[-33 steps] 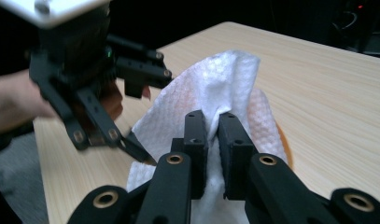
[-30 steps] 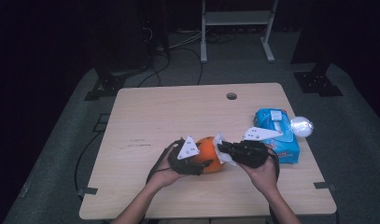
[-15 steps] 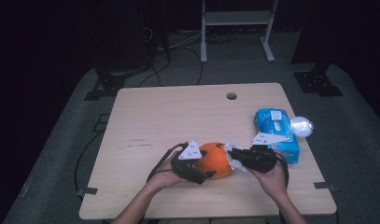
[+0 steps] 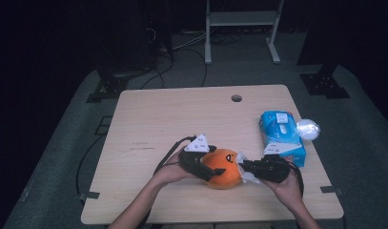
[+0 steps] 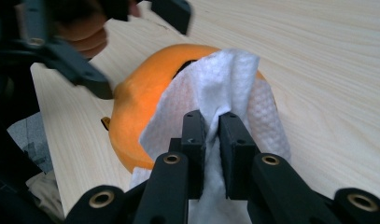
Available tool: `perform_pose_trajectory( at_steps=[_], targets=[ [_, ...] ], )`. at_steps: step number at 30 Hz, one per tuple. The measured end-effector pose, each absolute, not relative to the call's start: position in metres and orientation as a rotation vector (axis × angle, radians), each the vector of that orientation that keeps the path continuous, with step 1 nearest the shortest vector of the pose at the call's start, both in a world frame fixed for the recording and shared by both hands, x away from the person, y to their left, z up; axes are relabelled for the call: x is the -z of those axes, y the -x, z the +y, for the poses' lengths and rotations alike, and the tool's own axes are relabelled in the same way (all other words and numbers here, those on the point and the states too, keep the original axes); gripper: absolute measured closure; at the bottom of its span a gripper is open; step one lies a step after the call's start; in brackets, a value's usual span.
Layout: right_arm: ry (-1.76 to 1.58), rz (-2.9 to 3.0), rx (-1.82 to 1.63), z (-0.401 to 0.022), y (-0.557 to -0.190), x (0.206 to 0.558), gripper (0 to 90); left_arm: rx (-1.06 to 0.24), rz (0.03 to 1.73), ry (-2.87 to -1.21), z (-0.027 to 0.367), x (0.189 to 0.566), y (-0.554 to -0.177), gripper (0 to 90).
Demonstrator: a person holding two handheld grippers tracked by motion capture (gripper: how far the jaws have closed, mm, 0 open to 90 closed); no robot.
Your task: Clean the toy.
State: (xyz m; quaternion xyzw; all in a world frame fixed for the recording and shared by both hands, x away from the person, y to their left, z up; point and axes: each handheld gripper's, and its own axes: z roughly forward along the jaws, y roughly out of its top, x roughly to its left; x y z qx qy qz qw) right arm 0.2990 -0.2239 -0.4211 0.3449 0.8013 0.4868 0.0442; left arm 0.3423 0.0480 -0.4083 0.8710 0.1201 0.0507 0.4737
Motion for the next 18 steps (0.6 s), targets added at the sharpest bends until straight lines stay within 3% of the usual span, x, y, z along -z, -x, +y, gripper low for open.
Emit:
perform_pose_trajectory(
  at_steps=[6,8,12,18],
  targets=[
    [-1.068,2.461,-1.444,-0.23,-0.3,0.426,79.6,-0.065,0.263,-2.158,0.028,0.429,-0.354,14.1],
    [-1.092,2.452,-1.451,-0.234,-0.301,0.429,79.6,-0.067,0.261,-2.138,0.029,0.433,-0.352,23.3],
    [-1.118,2.434,-1.465,-0.237,-0.301,0.43,79.5,-0.119,0.269,-2.144,0.031,0.428,-0.346,50.3],
    [-1.144,2.353,-1.521,-0.237,-0.304,0.423,80.2,-0.28,0.271,-2.13,0.033,0.411,-0.335,53.1]
  ],
)
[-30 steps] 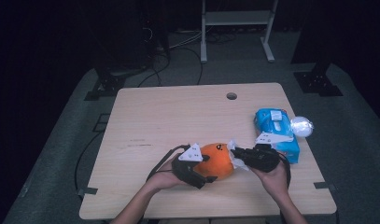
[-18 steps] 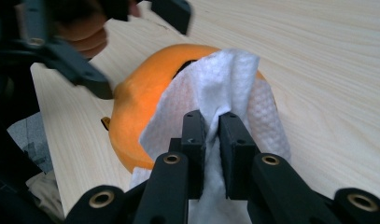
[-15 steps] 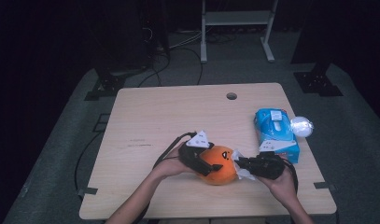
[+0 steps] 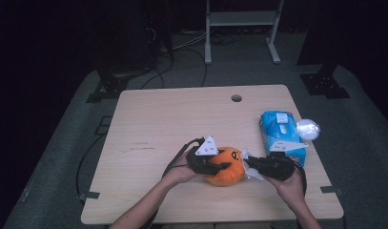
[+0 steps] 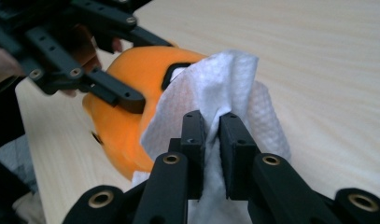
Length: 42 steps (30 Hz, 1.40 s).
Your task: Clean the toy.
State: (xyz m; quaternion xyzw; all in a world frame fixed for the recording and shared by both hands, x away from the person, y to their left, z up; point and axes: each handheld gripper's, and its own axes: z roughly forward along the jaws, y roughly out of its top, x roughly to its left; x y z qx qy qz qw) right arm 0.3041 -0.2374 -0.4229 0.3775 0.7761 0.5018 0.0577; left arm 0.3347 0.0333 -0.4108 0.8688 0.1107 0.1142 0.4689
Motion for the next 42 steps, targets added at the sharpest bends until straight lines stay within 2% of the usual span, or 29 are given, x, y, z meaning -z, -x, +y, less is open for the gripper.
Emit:
perform_pose_trajectory(
  at_steps=[9,13,23,27,34,42],
  targets=[
    [-1.121,2.308,-1.535,-0.237,-0.307,0.409,81.3,-0.391,0.333,-2.155,0.053,0.407,-0.35,52.5],
    [-1.104,2.312,-1.471,-0.247,-0.299,0.408,81.3,-0.363,0.396,-2.127,0.064,0.412,-0.353,50.8],
    [-1.167,2.337,-1.303,-0.298,-0.278,0.422,80.4,-0.348,0.417,-2.126,0.065,0.412,-0.353,41.9],
    [-1.211,2.373,-1.201,-0.314,-0.276,0.437,74.6,-0.336,0.426,-2.13,0.066,0.412,-0.354,36.9],
    [-1.288,2.335,-1.241,-0.331,-0.273,0.444,63.3,-0.309,0.428,-2.11,0.07,0.405,-0.353,30.9],
    [-1.3,2.313,-1.311,-0.336,-0.273,0.447,55.8,-0.301,0.476,-2.047,0.087,0.393,-0.348,19.1]
  ],
)
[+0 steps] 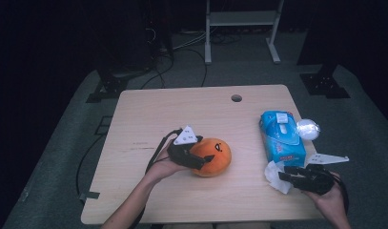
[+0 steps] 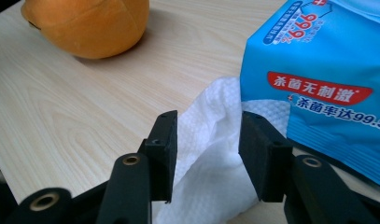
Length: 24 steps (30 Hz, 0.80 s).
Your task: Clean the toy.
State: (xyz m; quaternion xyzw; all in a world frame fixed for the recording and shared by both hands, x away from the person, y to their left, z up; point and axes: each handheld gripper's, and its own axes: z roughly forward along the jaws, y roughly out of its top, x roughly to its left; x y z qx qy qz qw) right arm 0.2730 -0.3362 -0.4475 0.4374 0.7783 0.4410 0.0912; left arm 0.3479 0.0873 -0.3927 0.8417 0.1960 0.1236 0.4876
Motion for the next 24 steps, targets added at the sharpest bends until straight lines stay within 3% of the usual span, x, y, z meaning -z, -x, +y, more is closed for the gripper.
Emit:
perform_pose_trajectory(
  at_steps=[7,24],
  targets=[
    [-1.307,2.272,-1.349,-0.341,-0.271,0.444,51.4,-0.328,0.536,-2.031,0.118,0.391,-0.342,14.2],
    [-1.298,2.241,-1.364,-0.343,-0.269,0.442,48.5,-0.364,0.666,-2.019,0.174,0.409,-0.329,13.0]
  ],
)
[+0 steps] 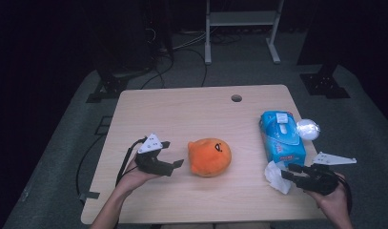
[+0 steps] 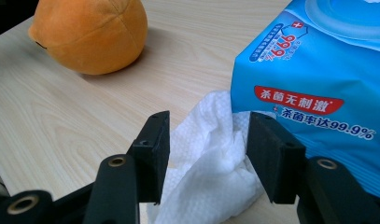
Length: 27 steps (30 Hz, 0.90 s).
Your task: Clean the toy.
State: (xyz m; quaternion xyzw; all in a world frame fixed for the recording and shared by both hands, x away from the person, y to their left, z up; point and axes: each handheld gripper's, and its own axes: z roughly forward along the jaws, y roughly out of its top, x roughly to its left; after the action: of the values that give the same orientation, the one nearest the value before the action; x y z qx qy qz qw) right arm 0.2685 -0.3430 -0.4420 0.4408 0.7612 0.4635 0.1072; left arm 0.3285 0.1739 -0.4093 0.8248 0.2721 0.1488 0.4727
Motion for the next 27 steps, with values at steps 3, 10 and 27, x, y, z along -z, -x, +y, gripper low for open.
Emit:
perform_pose_trajectory(
  at_steps=[3,10,27],
  targets=[
    [-1.298,2.238,-1.368,-0.343,-0.268,0.442,48.3,-0.369,0.681,-2.022,0.179,0.412,-0.328,12.4],
    [-1.296,2.236,-1.36,-0.342,-0.267,0.442,47.5,-0.372,0.741,-2.023,0.196,0.427,-0.324,11.7],
    [-1.301,2.231,-1.372,-0.341,-0.265,0.443,44.1,-0.343,0.852,-2.016,0.22,0.456,-0.315,9.8]
  ],
)
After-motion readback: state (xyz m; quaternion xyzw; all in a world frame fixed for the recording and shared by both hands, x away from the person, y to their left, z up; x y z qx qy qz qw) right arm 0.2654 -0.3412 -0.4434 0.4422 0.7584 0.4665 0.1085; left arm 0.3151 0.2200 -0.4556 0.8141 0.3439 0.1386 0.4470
